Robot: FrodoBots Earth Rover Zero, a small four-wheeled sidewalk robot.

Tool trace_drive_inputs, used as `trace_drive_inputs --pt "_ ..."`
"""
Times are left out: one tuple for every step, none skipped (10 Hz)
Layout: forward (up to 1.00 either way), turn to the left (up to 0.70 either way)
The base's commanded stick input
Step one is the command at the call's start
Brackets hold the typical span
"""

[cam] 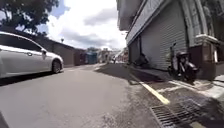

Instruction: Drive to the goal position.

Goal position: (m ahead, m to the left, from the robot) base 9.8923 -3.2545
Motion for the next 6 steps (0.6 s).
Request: trace_drive_inputs --pt "0.45 0.0" --pt "0.45 0.0" --pt "0.45 0.0" --pt "0.45 0.0" --pt "0.45 0.0" --pt "0.45 0.0"
